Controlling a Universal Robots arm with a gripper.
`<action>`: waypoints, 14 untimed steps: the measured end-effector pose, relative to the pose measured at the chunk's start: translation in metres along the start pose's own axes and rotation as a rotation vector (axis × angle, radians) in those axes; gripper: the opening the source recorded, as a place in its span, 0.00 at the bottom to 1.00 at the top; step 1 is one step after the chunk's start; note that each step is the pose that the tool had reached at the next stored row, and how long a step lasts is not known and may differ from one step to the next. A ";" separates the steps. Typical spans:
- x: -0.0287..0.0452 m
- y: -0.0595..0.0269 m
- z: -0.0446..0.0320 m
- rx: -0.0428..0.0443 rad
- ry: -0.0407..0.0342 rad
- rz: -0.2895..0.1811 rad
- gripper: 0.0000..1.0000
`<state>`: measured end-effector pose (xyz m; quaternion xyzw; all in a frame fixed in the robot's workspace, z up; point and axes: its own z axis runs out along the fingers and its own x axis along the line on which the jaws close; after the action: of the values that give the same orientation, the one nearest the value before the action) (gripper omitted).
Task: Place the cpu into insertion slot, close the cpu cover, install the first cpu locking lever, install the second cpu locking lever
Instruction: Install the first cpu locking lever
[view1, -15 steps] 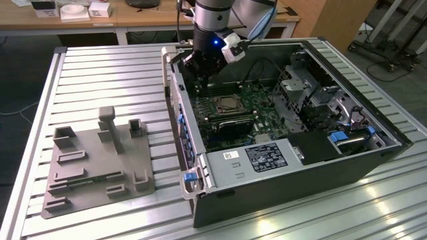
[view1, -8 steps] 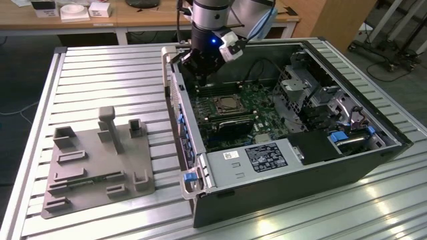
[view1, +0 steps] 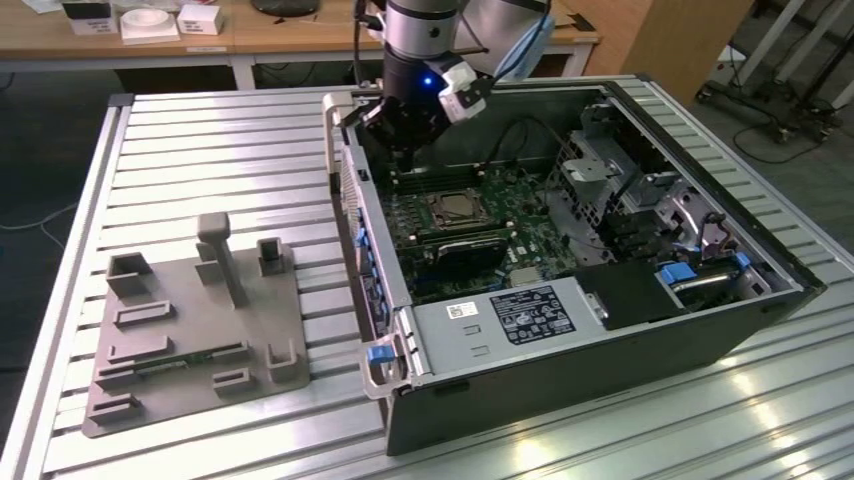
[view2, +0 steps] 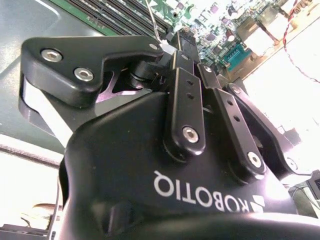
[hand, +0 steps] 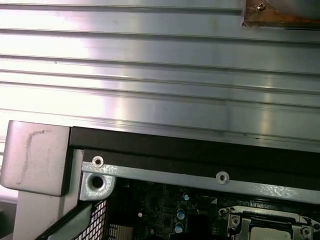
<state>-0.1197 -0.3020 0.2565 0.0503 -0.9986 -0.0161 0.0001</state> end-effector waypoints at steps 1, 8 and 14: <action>-0.0006 0.0000 0.0000 0.0000 0.0000 0.000 0.10; -0.0062 -0.0002 0.0000 0.0001 0.0001 -0.002 0.10; -0.0136 -0.0007 0.0000 0.0002 0.0002 -0.004 0.10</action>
<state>-0.1061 -0.3014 0.2566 0.0521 -0.9985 -0.0160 0.0002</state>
